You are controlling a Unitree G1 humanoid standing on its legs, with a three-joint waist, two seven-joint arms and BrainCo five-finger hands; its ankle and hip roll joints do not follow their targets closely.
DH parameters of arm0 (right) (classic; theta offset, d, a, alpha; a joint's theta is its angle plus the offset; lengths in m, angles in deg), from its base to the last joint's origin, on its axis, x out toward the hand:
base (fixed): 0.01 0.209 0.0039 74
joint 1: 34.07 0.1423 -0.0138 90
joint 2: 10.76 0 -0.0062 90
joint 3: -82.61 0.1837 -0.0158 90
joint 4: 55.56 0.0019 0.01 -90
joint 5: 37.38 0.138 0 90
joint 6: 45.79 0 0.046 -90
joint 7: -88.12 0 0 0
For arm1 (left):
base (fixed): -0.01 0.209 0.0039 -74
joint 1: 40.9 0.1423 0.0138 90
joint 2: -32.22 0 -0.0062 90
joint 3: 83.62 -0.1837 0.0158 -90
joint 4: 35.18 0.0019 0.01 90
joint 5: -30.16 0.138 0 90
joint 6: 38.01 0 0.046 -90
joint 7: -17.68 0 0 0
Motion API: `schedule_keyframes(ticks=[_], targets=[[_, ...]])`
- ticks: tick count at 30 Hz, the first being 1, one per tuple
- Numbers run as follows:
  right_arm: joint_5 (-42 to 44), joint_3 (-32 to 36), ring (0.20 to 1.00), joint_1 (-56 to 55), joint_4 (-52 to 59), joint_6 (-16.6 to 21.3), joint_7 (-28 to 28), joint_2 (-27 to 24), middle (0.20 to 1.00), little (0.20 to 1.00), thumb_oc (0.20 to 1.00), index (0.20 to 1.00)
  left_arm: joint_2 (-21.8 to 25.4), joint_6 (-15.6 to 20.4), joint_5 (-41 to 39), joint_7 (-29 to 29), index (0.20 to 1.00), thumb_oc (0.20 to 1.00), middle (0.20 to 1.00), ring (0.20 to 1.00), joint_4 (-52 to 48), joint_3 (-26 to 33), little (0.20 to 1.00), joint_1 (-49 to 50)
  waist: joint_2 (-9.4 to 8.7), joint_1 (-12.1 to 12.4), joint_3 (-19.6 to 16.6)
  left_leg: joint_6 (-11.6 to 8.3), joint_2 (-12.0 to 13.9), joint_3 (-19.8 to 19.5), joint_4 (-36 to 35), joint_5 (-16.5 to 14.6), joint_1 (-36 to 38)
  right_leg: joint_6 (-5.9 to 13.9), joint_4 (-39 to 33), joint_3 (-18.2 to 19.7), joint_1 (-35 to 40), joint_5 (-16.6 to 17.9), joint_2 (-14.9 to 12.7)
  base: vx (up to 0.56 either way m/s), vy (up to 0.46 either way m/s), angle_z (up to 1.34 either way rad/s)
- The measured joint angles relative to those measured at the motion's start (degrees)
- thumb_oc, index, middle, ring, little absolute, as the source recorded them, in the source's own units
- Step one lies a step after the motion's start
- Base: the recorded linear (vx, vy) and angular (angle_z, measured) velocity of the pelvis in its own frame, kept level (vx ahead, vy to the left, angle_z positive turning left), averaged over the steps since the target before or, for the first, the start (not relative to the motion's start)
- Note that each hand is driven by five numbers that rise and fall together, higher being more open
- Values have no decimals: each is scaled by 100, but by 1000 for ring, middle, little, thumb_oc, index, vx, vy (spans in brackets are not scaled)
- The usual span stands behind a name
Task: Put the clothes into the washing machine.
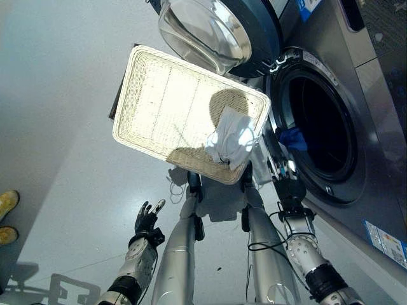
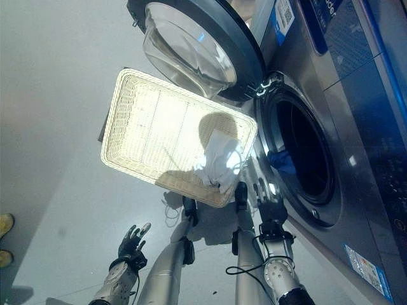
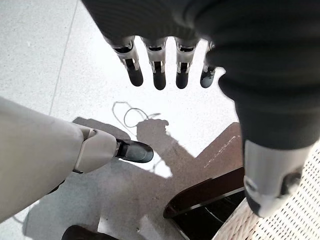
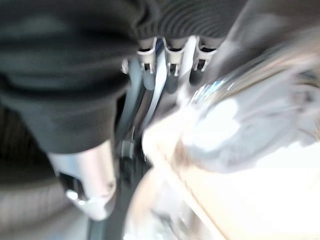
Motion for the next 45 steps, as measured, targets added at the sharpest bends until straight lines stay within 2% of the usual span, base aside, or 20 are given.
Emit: schedule_keyframes(ticks=[1, 2, 4, 5, 7, 8, 9, 11, 12, 14, 16, 19, 20, 21, 22, 25, 30, 36, 40, 45], targets=[[0, 0, 1000, 0, 0, 0, 0, 0, 1000, 1000, 1000, 1000, 0, 0, 0, 0, 1000, 1000, 1000, 1000, 0, 0, 1000, 0, 0, 0, 0, 0, 0, 0, 0, 0, 0, 0, 0, 0, 0, 0, 0, 7, 4, 5], [-1716, -243, 1000, 154, 610, 10, -689, -743, 1000, 1000, 1000, 1000, -77, -14, 0, -5, 1000, 1000, 1000, 1000, 5, 118, 1000, 0, 0, 4, 0, 4, -9, -24, 7, 7, 4, 6, -4, -11, 18, -5, -13, 0, -6, 9], [-3891, -177, 1000, 919, 1195, -33, -1357, -1636, 1000, 1000, 1000, 1000, -53, -134, 22, -98, 1000, 1000, 1000, 1000, 41, 193, 1000, 0, -25, 48, 4, -11, 29, -98, 17, 30, 74, 1, -7, -116, 162, -37, 9, 9, -29, 18], [-3891, -177, 1000, 919, 1195, -33, -1357, -1636, 1000, 1000, 1000, 1000, -53, -134, 22, -98, 1000, 1000, 1000, 1000, 41, 193, 1000, 0, -25, 48, 4, -11, 29, -98, 17, 30, 74, 1, -7, -116, 162, -37, 9, 19, -50, 21], [-5023, -242, 1000, 1414, 1048, -297, -1474, -1939, 1000, 1000, 1000, 1000, -1, -191, 34, -256, 1000, 1000, 1000, 1000, 111, 230, 1000, -27, -39, 198, -1, -45, 104, -128, 66, 43, 54, -62, 55, -271, 203, -111, 41, 7, -67, 22], [-5023, -242, 1000, 1414, 1048, -297, -1474, -1939, 1000, 1000, 1000, 1000, -1, -191, 34, -256, 1000, 1000, 1000, 1000, 111, 230, 1000, -27, -39, 198, -1, -45, 104, -128, 66, 43, 54, -62, 55, -271, 203, -111, 41, -4, -74, 20], [-5363, -424, 1000, 1655, 934, -497, -1474, -1999, 1000, 1000, 1000, 1000, 42, -248, 34, -316, 1000, 1000, 1000, 1000, 192, 233, 1000, -31, -46, 318, 1, -49, 108, -197, 24, 90, 42, -59, 56, -329, 214, -125, 50, -4, -71, 19], [-6043, -1249, 1000, 2330, 622, -809, -1349, -2458, 1000, 1000, 1000, 1000, 198, -303, 41, -452, 1000, 1000, 1000, 1000, 536, 230, 1000, -118, -72, 313, 14, -66, 104, -363, -4, 146, 25, -45, 57, -350, 273, -165, 73, -2, -110, 34], [-6202, -1371, 1000, 2444, 549, -885, -1313, -2526, 1000, 1000, 1000, 1000, 250, -330, 41, -496, 1000, 1000, 1000, 1000, 590, 228, 1000, -146, -73, 328, 14, -71, 113, -402, -6, 168, 13, -36, 58, -352, 298, -185, 88, 10, -147, 34], [-6353, -1592, 1000, 2725, 317, -1087, -1159, -2489, 1000, 1000, 1000, 1000, 381, -376, 39, -569, 1000, 1000, 1000, 1000, 635, 222, 1000, -196, -96, 449, 19, -70, 141, -435, -15, 231, -15, -49, 64, -374, 356, -232, 122, 8, -180, 33], [-6408, -2332, 1000, 3413, -268, -1381, -744, -2491, 1000, 1000, 1000, 1000, 554, -408, 39, -650, 1000, 1000, 1000, 1000, 842, 210, 1000, -382, -207, 549, 16, -121, 180, -566, -23, 274, -2, -75, 62, -518, 439, -263, 157, 0, -123, 32], [-6410, -2402, 1000, 3595, -806, -1797, -225, -2308, 1000, 1000, 1000, 1000, 737, -504, 39, -732, 1000, 1000, 1000, 1000, 823, 167, 1000, -549, -320, 784, 27, -154, 260, -594, -38, 318, 10, -140, 141, -650, 503, -348, 219, 10, -162, 27], [-6408, -2799, 1000, 3721, -1133, -2001, -79, -2306, 1000, 1000, 1000, 1000, 798, -528, 37, -737, 1000, 1000, 1000, 1000, 830, 162, 1000, -547, -355, 835, 27, -177, 263, -663, -42, 340, 19, -124, 191, -730, 516, -391, 214, 5, -67, 11], [-6408, -2799, 1000, 3721, -1133, -2001, -79, -2306, 1000, 1000, 1000, 1000, 798, -528, 37, -737, 1000, 1000, 1000, 1000, 830, 162, 1000, -547, -355, 835, 27, -177, 263, -663, -42, 340, 19, -124, 191, -730, 516, -391, 214, 7, -137, 27], [-6412, -3008, 1000, 3677, -1436, -2228, 163, -2310, 1000, 1000, 1000, 1000, 871, -567, 37, -760, 1000, 1000, 1000, 1000, 817, 133, 1000, -548, -394, 904, 19, -204, 264, -792, -74, 365, 24, -152, 290, -829, 523, -491, 211, 12, -156, 33], [-6413, -3043, 1000, 3587, -1907, -2453, 389, -2154, 1000, 1000, 1000, 1000, 962, -663, 40, -747, 1000, 1000, 1000, 1000, 817, 35, 1000, -536, -407, 929, 22, -257, 254, -1000, -126, 423, -50, -164, 383, -1017, 486, -565, 204, 8, -111, 30], [-6456, -3003, 1000, 3603, -2613, -2964, 702, -1797, 1000, 1000, 1000, 1000, 968, -780, 47, -704, 1000, 1000, 1000, 1000, 635, -56, 1000, -536, -410, 1088, 23, -276, 254, -1059, -200, 505, -123, -190, 631, -1113, 320, -703, 156, 10, -73, 10], [-6539, -2993, 1000, 3879, -3549, -3341, 1168, -1318, 1000, 1000, 1000, 1000, 945, -878, 247, -596, 1000, 1000, 1000, 1000, 538, -105, 1000, -551, -408, 1175, 23, -307, 242, -1181, -234, 574, -288, -220, 826, -1264, 135, -822, 111, 10, -37, 12], [-6677, -2967, 1000, 4024, -4038, -3420, 1463, -1146, 1000, 1000, 1000, 1000, 964, -906, 279, -533, 1000, 1000, 1000, 1000, 361, -186, 1000, -551, -400, 1321, 21, -310, 205, -1235, -244, 575, -293, -216, 999, -1315, 80, -940, 50, 16, -19, 10], [-6905, -2874, 1000, 4037, -4337, -3383, 1481, -1102, 1000, 1000, 1000, 1000, 954, -984, 285, -499, 1000, 1000, 1000, 1000, 302, -213, 1000, -554, -386, 1394, 16, -314, 143, -1313, -245, 572, -300, -214, 1222, -1365, 10, -1096, -46, 10, 6, 10]])
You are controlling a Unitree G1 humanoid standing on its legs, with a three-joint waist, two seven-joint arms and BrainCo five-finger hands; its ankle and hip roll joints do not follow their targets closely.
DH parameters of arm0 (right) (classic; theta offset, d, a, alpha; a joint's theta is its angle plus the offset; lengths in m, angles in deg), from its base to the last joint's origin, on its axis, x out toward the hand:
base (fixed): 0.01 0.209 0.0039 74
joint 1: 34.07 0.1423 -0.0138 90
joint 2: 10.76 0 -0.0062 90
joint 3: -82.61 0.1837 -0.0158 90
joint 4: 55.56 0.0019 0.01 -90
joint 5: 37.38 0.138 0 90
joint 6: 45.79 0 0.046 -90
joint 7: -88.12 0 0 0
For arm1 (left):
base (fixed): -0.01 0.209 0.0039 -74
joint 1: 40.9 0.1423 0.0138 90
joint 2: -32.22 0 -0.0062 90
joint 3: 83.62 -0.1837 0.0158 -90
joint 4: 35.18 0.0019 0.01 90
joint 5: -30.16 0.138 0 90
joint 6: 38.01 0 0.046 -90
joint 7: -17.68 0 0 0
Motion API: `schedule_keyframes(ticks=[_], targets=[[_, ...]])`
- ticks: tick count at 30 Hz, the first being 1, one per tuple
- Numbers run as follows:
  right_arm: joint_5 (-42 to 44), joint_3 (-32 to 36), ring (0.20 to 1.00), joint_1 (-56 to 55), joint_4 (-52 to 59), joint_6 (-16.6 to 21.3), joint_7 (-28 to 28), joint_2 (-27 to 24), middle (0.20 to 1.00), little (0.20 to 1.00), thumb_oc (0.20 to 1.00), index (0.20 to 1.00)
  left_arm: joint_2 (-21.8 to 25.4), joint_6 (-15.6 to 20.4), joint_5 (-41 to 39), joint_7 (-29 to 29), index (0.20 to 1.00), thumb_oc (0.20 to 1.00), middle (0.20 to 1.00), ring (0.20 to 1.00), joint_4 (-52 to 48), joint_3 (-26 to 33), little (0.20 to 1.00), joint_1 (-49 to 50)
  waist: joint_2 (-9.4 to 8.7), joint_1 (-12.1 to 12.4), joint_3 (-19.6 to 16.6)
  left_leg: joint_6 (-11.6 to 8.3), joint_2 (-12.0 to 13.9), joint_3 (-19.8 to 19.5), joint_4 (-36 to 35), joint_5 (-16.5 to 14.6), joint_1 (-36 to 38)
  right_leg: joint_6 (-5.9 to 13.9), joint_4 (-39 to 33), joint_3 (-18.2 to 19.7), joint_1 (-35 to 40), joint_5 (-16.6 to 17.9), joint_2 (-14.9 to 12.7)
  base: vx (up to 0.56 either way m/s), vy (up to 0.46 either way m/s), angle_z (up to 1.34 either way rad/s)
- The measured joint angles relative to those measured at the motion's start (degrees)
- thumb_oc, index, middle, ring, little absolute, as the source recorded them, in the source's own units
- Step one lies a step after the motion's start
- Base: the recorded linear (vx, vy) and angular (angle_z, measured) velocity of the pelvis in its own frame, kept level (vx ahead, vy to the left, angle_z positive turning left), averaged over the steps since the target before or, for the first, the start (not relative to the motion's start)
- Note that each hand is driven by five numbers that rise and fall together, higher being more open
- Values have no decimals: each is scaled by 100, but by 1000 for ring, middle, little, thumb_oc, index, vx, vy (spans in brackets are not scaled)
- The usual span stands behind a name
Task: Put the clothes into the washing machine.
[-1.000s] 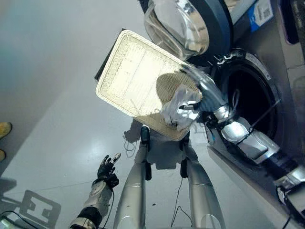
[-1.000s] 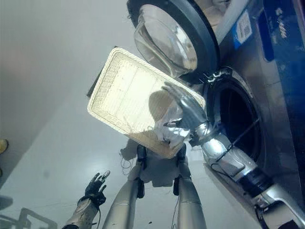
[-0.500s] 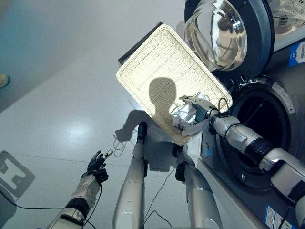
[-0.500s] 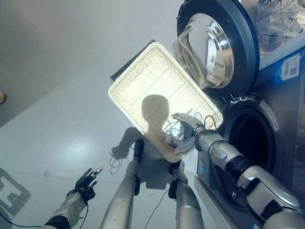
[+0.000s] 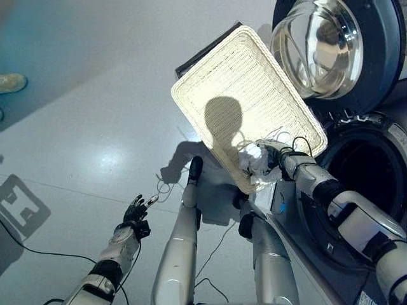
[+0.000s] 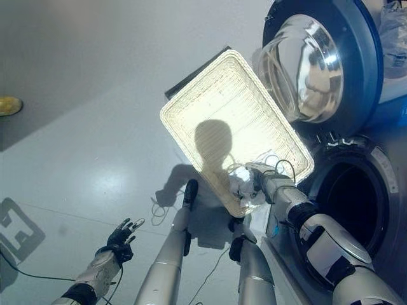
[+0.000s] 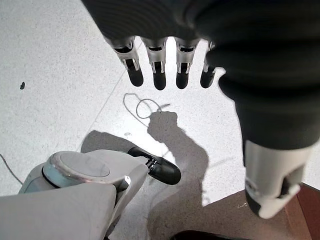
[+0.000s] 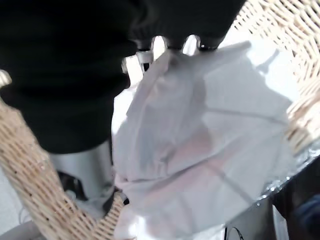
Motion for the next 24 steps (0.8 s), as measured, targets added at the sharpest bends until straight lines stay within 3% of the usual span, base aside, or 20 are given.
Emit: schedule_keyframes(ticks=[9, 10, 11, 12, 19, 24], targets=[[-1027, 136, 1000, 45, -168, 12, -126, 185, 1000, 1000, 1000, 1000, -32, -5, 0, 68, 1000, 1000, 1000, 1000, -157, -124, 1000, -15, 20, -1, -6, -11, -22, 7, 0, 11, -137, -20, 229, 24, -236, -102, -61, 4, 23, 1], [-1199, 135, 526, 49, -179, 6, -123, 207, 526, 526, 526, 526, -47, -3, -2, 68, 1000, 1000, 1000, 1000, -158, -124, 1000, -15, 25, 0, -8, -12, -21, 7, 0, 11, -142, -17, 234, 24, -245, -107, -61, 0, 0, 0], [-1354, 123, 438, 52, -181, 5, -90, 214, 438, 438, 438, 438, -61, -2, -2, 69, 1000, 1000, 1000, 1000, -162, -124, 1000, -16, 34, 0, -13, -13, -23, 7, -1, 10, -150, -15, 242, 26, -255, -115, -64, 0, 0, 0], [-1529, 103, 200, 64, -181, 3, -2, 217, 200, 200, 200, 200, -86, 2, -2, 69, 1000, 1000, 1000, 1000, -163, -124, 1000, -17, 55, 2, -24, -13, -29, 6, -4, 10, -159, -22, 268, 29, -276, -126, -73, 0, 0, 0], [-2021, 36, 200, 236, -309, -27, 1009, 407, 200, 200, 200, 200, -160, -6, -11, 78, 1000, 1000, 1000, 1000, -204, -193, 1000, -78, 208, 35, -62, 5, -37, 0, -11, 36, -171, -50, 319, 35, -306, -137, -86, 0, 0, 0], [-2051, -69, 200, 238, -503, -30, 1153, 435, 200, 200, 200, 200, -188, -6, -17, 78, 1000, 1000, 1000, 1000, -172, -182, 1000, -232, 290, 51, -66, 10, -53, 2, -7, 77, -135, -45, 344, 39, -277, -141, -102, -1, -12, 1]])
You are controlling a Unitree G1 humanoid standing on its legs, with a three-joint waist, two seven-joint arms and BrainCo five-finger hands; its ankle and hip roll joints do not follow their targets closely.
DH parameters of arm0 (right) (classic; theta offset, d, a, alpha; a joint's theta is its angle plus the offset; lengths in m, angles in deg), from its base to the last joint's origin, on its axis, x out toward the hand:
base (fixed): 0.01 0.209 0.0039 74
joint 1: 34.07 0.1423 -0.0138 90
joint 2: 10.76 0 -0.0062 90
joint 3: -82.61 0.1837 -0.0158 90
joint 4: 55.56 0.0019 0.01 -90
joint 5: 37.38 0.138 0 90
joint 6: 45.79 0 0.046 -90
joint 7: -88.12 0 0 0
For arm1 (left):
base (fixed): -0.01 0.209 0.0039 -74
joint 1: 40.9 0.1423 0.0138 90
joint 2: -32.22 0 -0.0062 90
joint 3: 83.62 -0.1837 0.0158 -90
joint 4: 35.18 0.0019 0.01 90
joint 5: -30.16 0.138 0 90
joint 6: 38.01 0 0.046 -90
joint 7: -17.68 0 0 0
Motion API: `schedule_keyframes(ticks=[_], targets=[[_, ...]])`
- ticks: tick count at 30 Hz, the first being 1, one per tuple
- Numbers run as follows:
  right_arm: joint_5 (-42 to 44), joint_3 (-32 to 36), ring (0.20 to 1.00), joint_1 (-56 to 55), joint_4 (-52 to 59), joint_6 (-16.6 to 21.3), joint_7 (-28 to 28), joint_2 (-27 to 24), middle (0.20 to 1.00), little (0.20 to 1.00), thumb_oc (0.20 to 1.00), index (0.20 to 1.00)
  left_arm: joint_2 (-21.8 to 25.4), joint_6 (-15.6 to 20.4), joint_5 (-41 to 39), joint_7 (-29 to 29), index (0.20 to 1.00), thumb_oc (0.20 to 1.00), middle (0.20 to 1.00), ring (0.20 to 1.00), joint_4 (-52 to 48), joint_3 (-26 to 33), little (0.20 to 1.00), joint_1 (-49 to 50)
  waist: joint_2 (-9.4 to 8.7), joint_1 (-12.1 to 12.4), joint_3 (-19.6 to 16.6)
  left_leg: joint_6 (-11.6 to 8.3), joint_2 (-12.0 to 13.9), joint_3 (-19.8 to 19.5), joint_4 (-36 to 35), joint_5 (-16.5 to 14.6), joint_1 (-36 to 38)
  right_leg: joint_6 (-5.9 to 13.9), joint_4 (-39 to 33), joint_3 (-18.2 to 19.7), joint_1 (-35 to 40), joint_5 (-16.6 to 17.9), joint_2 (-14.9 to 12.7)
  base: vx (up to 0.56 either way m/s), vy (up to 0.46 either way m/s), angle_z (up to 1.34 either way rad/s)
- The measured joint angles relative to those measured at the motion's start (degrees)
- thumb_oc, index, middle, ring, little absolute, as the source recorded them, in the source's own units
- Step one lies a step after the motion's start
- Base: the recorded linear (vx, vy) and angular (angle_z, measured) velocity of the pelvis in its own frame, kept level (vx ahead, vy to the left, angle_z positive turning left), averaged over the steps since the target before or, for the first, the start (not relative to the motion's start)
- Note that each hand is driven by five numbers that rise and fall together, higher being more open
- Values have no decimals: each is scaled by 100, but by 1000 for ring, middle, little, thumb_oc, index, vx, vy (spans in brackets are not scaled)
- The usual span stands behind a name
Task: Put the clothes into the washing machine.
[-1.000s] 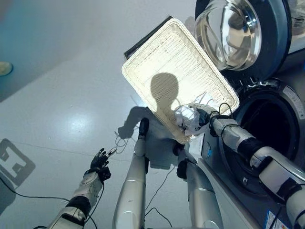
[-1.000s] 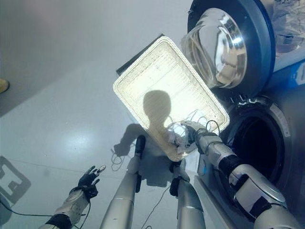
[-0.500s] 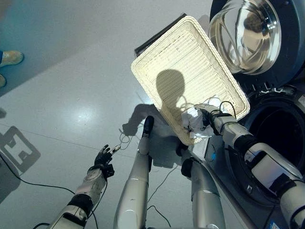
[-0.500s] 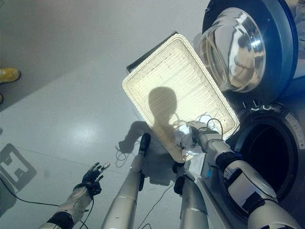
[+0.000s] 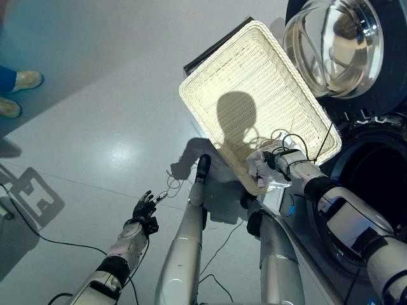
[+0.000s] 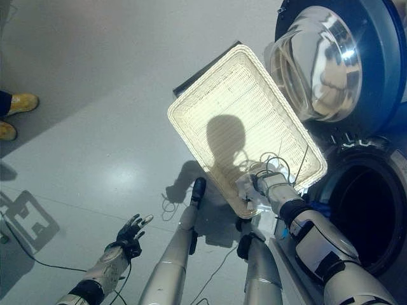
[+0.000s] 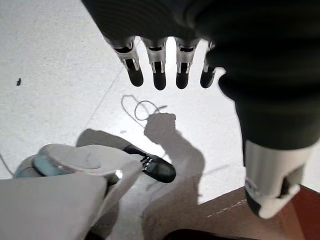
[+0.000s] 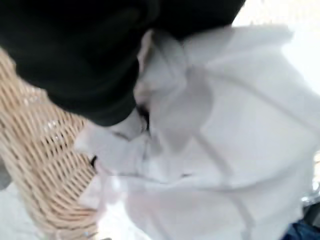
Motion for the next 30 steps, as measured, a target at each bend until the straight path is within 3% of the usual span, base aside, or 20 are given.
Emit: schedule_keyframes(ticks=[8, 11, 17, 18, 19, 24, 30], targets=[[741, 202, 200, 1, -160, -69, -57, -9, 200, 200, 200, 200, 1, -29, 2, -3, 1000, 1000, 1000, 1000, -4, -2, 1000, -45, 0, -41, 0, -51, 13, -11, 26, 3, 86, 25, 174, 87, 19, -70, 15, -5, -55, 1], [1745, 392, 200, 30, -43, -46, -144, -256, 200, 200, 200, 200, 50, -148, 5, 9, 1000, 1000, 1000, 1000, -119, 6, 1000, -49, -2, -38, -1, -58, 51, -1, 38, 16, 85, 3, 227, 97, 14, -86, 44, -19, -69, 1], [4580, 1052, 200, -114, 847, -446, 444, -729, 200, 200, 200, 200, 70, -279, 5, 30, 1000, 1000, 1000, 1000, -238, 116, 1000, -9, -3, -86, -1, -61, 79, 138, 51, 25, 86, -66, 219, 207, -47, -41, 74, -20, 2, -9], [5628, 1408, 200, -236, 1029, -581, 568, -729, 200, 200, 200, 200, 93, -275, 5, 28, 1000, 1000, 1000, 1000, -217, 151, 1000, 13, -4, -99, 0, -33, 75, 190, 54, 45, 101, -66, 210, 250, -50, -24, 76, -13, 34, -12], [6034, 1488, 200, -279, 1070, -616, 620, -726, 200, 200, 200, 200, 100, -273, 5, 10, 1000, 1000, 1000, 1000, -190, 178, 1000, 14, -5, -190, 0, -32, 74, 207, 58, 45, 110, -68, 203, 268, -49, -15, 76, -25, 61, -11], [9014, 2746, 200, -948, 1154, -655, 643, -238, 200, 200, 200, 200, 66, -43, 4, -204, 1000, 1000, 1000, 1000, 204, 302, 1000, 226, -10, -394, 5, 45, 83, 576, 59, -30, 361, -32, 139, 574, 33, 71, 105, -22, 75, -28], [11444, 3200, 200, -1609, 1478, -351, 645, 204, 200, 200, 200, 200, -8, 243, 1, -313, 1000, 1000, 1000, 1000, 323, 336, 1000, 390, 1, -687, 12, 49, 155, 876, 40, -86, 455, 21, -71, 857, 22, 231, 211, -27, 36, -28]])
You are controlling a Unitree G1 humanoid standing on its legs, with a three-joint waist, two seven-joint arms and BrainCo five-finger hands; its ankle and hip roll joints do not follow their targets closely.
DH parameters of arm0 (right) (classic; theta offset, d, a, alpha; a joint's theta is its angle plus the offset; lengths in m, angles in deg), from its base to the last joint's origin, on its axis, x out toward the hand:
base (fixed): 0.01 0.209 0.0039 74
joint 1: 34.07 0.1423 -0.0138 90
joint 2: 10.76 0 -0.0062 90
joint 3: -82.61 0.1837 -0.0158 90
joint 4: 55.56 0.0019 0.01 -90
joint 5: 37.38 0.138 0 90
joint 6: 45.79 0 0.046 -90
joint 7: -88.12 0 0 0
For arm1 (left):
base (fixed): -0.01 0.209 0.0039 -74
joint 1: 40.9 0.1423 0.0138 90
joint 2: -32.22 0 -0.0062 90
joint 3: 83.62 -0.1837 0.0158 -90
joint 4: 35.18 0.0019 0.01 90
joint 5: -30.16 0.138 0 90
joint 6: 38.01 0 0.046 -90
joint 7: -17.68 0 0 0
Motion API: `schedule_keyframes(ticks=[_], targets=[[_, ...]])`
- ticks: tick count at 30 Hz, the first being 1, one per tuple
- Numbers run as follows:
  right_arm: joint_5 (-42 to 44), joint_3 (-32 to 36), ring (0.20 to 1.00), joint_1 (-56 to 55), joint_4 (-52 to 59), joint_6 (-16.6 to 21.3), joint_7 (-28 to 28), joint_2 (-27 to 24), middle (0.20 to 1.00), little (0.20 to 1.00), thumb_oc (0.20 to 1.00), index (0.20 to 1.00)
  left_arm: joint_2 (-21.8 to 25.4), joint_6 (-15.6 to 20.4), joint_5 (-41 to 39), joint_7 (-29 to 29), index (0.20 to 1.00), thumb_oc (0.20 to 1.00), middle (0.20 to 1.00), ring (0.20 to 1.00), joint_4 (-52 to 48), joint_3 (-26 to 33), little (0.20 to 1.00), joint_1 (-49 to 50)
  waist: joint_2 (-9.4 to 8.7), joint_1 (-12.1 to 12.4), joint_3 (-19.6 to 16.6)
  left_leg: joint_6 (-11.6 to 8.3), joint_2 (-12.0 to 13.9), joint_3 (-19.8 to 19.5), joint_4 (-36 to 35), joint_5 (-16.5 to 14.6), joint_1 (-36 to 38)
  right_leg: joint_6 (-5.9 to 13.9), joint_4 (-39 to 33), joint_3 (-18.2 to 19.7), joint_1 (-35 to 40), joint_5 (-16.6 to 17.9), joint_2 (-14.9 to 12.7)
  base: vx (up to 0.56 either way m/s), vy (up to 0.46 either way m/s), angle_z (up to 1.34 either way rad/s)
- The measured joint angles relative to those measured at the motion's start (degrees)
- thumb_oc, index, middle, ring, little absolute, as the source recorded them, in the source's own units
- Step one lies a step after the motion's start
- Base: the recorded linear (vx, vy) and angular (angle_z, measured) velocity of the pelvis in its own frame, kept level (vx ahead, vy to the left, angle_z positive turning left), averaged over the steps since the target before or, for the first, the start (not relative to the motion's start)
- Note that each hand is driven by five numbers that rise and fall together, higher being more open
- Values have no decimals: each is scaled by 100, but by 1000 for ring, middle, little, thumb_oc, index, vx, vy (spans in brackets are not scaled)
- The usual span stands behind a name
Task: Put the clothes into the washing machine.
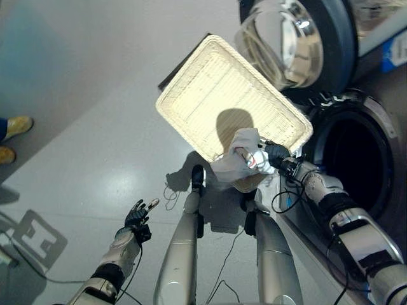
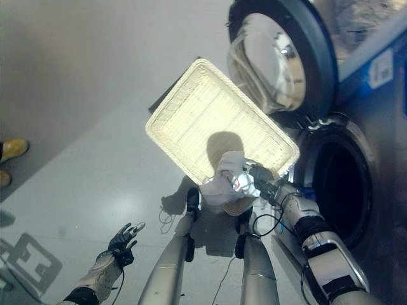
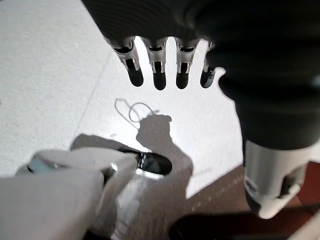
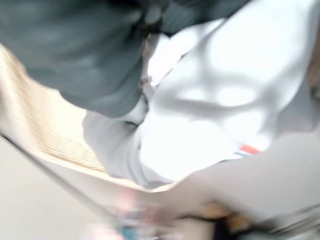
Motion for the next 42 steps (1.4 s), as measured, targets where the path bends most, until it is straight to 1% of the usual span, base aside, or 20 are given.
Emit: schedule_keyframes(ticks=[4, 7, 8, 9, 13, 15, 16, 17, 18, 20, 22, 23, 27, 30, 32, 33, 34, 35, 36, 42], targets=[[1194, 142, 200, -359, 139, 286, 2, 202, 200, 200, 200, 200, -101, 97, -1, -28, 1000, 1000, 1000, 1000, 6, 2, 1000, -10, 14, -101, 7, 28, 46, 212, -7, -22, -69, -3, -107, 44, -158, 154, -1, -37, 19, -32], [2545, 671, 200, -751, 225, 636, 36, 517, 200, 200, 200, 200, -235, 177, -8, -25, 1000, 1000, 1000, 1000, 45, -2, 1000, -3, 53, -193, 27, 57, 51, 416, -36, -72, -89, 3, -277, 281, -249, 290, 61, -19, 46, -30], [2720, 744, 200, -820, 223, 711, 36, 533, 200, 200, 200, 200, -255, 194, -9, -24, 1000, 1000, 1000, 1000, 54, -2, 1000, -3, 65, -215, 33, 55, 48, 465, -37, -78, -85, 14, -310, 313, -252, 315, 60, -6, 51, -42], [3217, 980, 200, -942, 209, 888, -40, 637, 200, 200, 200, 200, -278, 272, -14, -22, 1000, 1000, 1000, 1000, 93, 2, 1000, 13, 80, -312, 41, 66, 40, 559, -63, -98, -63, 40, -406, 390, -249, 368, 62, 0, 33, -27], [4078, 1483, 200, -1113, 138, 1439, -453, 722, 200, 200, 200, 200, -315, 388, -22, -24, 1000, 1000, 1000, 1000, 130, 1, 1000, 6, 132, -487, 59, 136, 29, 783, -162, -108, 39, 79, -682, 525, -160, 545, 82, 9, 41, -28], [4317, 1951, 200, -1047, 151, 1968, -912, 837, 200, 200, 200, 200, -349, 431, -60, -26, 1000, 1000, 1000, 1000, 149, 4, 1000, 8, 147, -491, 60, 134, 12, 881, -207, -183, 217, 67, -806, 568, -69, 625, 75, 32, -4, -35], [4317, 1951, 200, -1047, 151, 1968, -912, 837, 200, 200, 200, 200, -349, 431, -60, -26, 1000, 1000, 1000, 1000, 149, 4, 1000, 8, 147, -491, 60, 134, 12, 881, -207, -183, 217, 67, -806, 568, -69, 625, 75, 53, -21, -37], [4355, 2356, 200, -902, 180, 2442, -1411, 862, 200, 200, 200, 200, -346, 493, -61, -31, 1000, 1000, 1000, 1000, 166, 0, 1000, 8, 190, -514, 54, 116, 0, 898, -221, -228, 319, 75, -875, 580, -2, 656, 69, 36, -19, -25], [4406, 2371, 200, -761, 243, 2575, -1683, 837, 200, 200, 200, 200, -334, 520, -62, -30, 1000, 1000, 1000, 1000, 166, 2, 1000, 5, 211, -525, 53, 111, -2, 915, -220, -247, 345, 73, -875, 596, 2, 658, 69, 58, -39, -26], [4502, 2392, 200, -356, 260, 3219, -2336, 825, 200, 200, 200, 200, -343, 532, -61, -33, 1000, 1000, 1000, 1000, 165, -3, 1000, 1, 307, -557, 50, 102, 2, 941, -217, -257, 349, 72, -877, 613, 0, 659, 80, 56, -50, -6], [4536, 2430, 200, -157, 226, 3591, -2757, 727, 200, 200, 200, 200, -342, 526, -61, -31, 1000, 1000, 1000, 1000, 173, -18, 1000, 1, 345, -542, 59, 101, 2, 957, -212, -262, 349, 68, -876, 630, -8, 664, 83, 62, -70, -4], [4562, 2434, 200, 12, 228, 3982, -3149, 702, 200, 200, 200, 200, -341, 501, -60, -30, 1000, 1000, 1000, 1000, 156, -32, 1000, 0, 368, -500, 54, 91, 4, 981, -206, -282, 350, 67, -874, 655, -22, 665, 89, 65, -79, -7], [4638, 2552, 200, 357, 130, 4670, -3979, 646, 200, 200, 200, 200, -308, 412, -59, -23, 1000, 1000, 1000, 1000, 108, -164, 1000, -7, 388, -438, 63, 115, -19, 1008, -193, -314, 342, 78, -872, 686, -36, 674, 71, 62, -105, -2], [4639, 2744, 200, 645, 129, 5373, -4436, 573, 200, 200, 200, 200, -293, 278, -58, 2, 1000, 1000, 1000, 1000, -112, -284, 1000, -4, 445, -374, 88, 138, -46, 1005, -192, -329, 301, 95, -874, 701, -78, 686, 51, 47, -91, -1], [4639, 2973, 200, 870, 194, 6022, -4644, 557, 200, 200, 200, 200, -200, 226, -58, 29, 1000, 1000, 1000, 1000, -329, -358, 1000, -1, 459, -285, 86, 144, -57, 1016, -182, -328, 195, 98, -872, 732, -194, 708, 51, 47, -66, -4], [4639, 3013, 777, 949, 298, 6226, -4696, 556, 777, 777, 777, 777, -141, 181, -58, 41, 1000, 1000, 1000, 1000, -369, -396, 1000, -6, 459, -287, 87, 151, -66, 1018, -177, -323, 111, 90, -876, 743, -271, 732, 47, 61, -60, -1], [4639, 3026, 1000, 980, 387, 6343, -4739, 552, 1000, 1000, 1000, 1000, -133, 139, -59, 61, 1000, 1000, 1000, 1000, -372, -395, 1000, -13, 459, -287, 88, 172, -72, 1018, -175, -309, 73, 82, -881, 752, -302, 751, 44, 36, -43, -2], [4639, 3034, 1000, 1064, 585, 6637, -4823, 545, 1000, 1000, 1000, 1000, -120, 45, -60, 96, 1000, 1000, 1000, 1000, -391, -402, 1000, -17, 458, -284, 89, 185, -91, 1010, -136, -300, 9, 87, -878, 778, -364, 787, 34, 26, -15, -4], [4639, 3034, 1000, 1114, 662, 6771, -4843, 537, 1000, 1000, 1000, 1000, -118, 5, -60, 102, 1000, 1000, 1000, 1000, -391, -402, 1000, -21, 458, -285, 89, 191, -104, 1002, -127, -307, -12, 93, -877, 779, -395, 793, 20, 29, -7, -5], [4639, 3026, 1000, 1222, 897, 7019, -5211, 451, 1000, 1000, 1000, 1000, -88, -97, -75, 88, 1000, 1000, 1000, 1000, -436, -463, 1000, -79, 484, -291, 101, 240, -178, 1015, -79, -349, -70, 125, -848, 788, -463, 799, -59, 14, 3, -1]])
